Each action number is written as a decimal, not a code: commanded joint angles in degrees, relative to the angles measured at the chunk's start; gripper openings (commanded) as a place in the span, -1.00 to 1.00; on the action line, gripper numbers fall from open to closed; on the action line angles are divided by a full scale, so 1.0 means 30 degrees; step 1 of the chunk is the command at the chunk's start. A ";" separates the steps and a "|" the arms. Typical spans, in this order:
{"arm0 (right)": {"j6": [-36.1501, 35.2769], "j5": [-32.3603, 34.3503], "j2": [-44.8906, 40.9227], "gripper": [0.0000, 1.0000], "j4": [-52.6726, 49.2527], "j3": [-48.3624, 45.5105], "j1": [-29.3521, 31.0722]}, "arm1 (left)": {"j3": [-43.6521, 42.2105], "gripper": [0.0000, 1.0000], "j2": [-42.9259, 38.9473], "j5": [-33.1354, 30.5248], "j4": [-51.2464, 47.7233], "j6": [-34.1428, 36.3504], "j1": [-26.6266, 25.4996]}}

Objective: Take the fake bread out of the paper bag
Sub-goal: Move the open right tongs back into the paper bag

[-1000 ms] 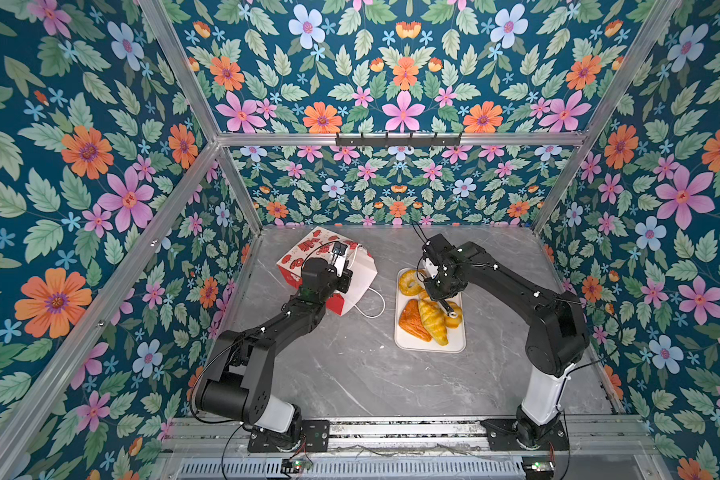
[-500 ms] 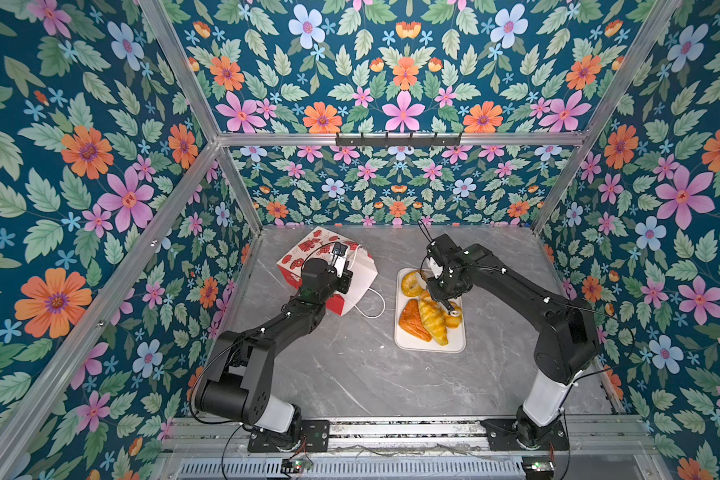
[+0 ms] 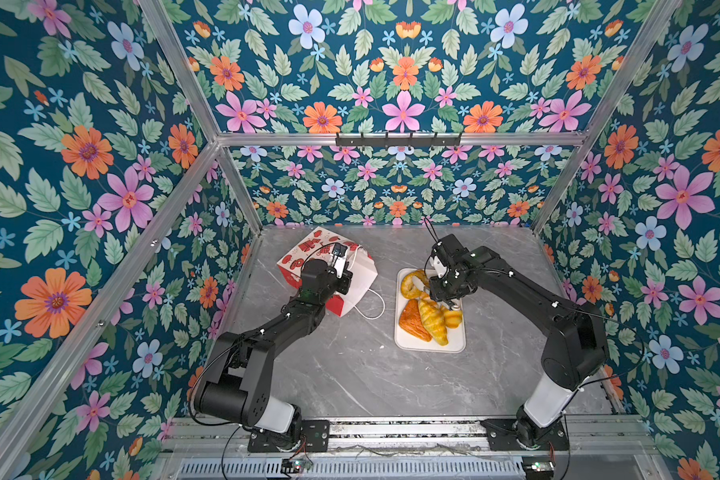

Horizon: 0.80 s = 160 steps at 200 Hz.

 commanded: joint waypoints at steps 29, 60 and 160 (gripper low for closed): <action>0.0949 0.1509 -0.2472 -0.07 0.1615 -0.1002 -0.0074 | 0.0027 -1.00 -0.0154 0.0314 0.0651 -0.0259 0.0024; 0.1011 0.2157 -0.4145 -0.08 0.2774 -0.1775 -0.0106 | 0.0141 -1.00 -0.0204 0.0701 0.0629 -0.0245 0.0031; 0.1625 -0.6801 -0.1597 -0.14 0.8511 -0.1525 0.3141 | 0.1144 -1.00 -0.0444 0.2225 -0.1193 0.1030 0.0035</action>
